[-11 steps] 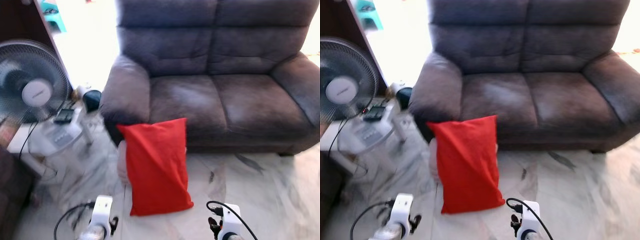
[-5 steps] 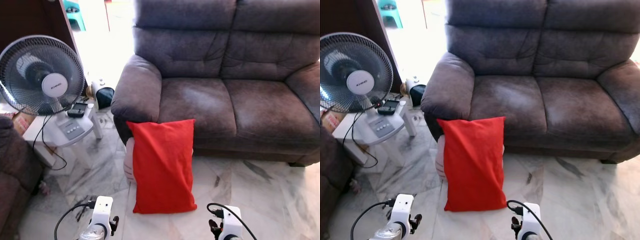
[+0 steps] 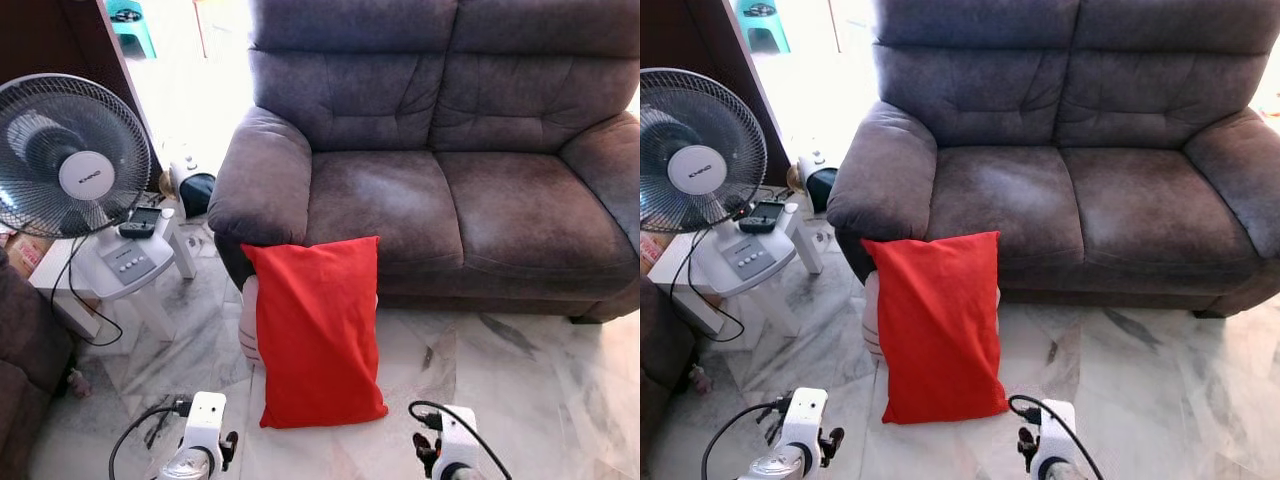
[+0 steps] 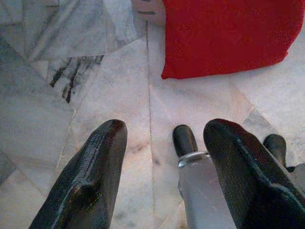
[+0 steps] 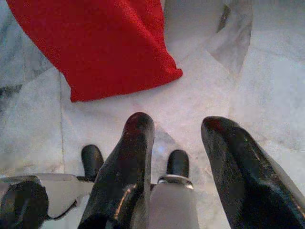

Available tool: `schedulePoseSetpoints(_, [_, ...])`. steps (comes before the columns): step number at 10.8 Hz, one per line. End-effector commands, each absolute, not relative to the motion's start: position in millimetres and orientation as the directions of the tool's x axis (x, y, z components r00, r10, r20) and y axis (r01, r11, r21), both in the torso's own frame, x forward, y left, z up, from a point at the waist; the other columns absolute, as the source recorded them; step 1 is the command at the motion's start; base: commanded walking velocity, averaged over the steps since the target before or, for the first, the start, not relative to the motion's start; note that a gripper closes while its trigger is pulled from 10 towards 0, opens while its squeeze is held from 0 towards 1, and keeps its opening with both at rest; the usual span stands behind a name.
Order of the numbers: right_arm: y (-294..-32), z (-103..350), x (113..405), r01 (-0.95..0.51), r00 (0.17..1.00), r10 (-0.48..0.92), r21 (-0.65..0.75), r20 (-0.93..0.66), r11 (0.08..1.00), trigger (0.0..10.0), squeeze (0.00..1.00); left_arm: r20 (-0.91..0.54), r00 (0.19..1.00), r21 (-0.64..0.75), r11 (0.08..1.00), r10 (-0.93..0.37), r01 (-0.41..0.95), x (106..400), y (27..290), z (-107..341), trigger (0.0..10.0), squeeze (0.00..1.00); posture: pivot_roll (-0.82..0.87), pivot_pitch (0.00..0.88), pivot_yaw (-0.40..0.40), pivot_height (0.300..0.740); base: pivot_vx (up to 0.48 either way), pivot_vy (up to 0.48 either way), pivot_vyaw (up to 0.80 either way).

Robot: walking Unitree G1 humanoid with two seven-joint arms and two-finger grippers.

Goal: Move the pillow to the sofa from floor

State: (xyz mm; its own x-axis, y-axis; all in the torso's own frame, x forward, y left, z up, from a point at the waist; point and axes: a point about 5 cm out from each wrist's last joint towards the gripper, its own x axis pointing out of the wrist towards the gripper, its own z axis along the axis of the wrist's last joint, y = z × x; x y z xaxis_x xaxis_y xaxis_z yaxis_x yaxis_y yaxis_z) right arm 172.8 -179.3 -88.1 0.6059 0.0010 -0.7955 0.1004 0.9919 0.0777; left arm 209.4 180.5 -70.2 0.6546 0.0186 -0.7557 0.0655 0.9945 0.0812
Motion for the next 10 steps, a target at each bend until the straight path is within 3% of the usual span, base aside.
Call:
schedulePoseSetpoints(1, [-179.1, -88.9, 171.6, 0.099, 0.598, 0.003, 0.078, -0.801, 0.992, 10.0, 0.00, -0.769, 0.639, 0.085, 0.994, 0.023, 0.067, 203.0, 182.9, -73.6, 10.0, 0.00, 0.00, 0.000, 0.001, 0.740, 0.000, 0.000, 0.80])
schedulePoseSetpoints(7, [-180.6, -91.1, 165.8, 0.127, 0.591, -0.002, 0.090, -0.807, 0.988, 10.0, 0.00, -0.771, 0.637, 0.083, 0.994, 0.021, 0.068, 202.1, 182.0, -74.2, 10.0, 0.00, -0.01, 0.000, -0.002, 0.740, 0.000, 0.000, 0.00])
schedulePoseSetpoints(10, [-180.6, -91.4, 165.8, 0.127, 0.584, -0.002, 0.089, -0.812, 0.988, 10.0, 0.00, -0.771, 0.636, 0.083, 0.994, 0.020, 0.069, 201.7, 181.7, -74.5, 10.0, 0.00, -0.01, 0.000, -0.001, 0.740, 0.252, 0.000, 0.00])
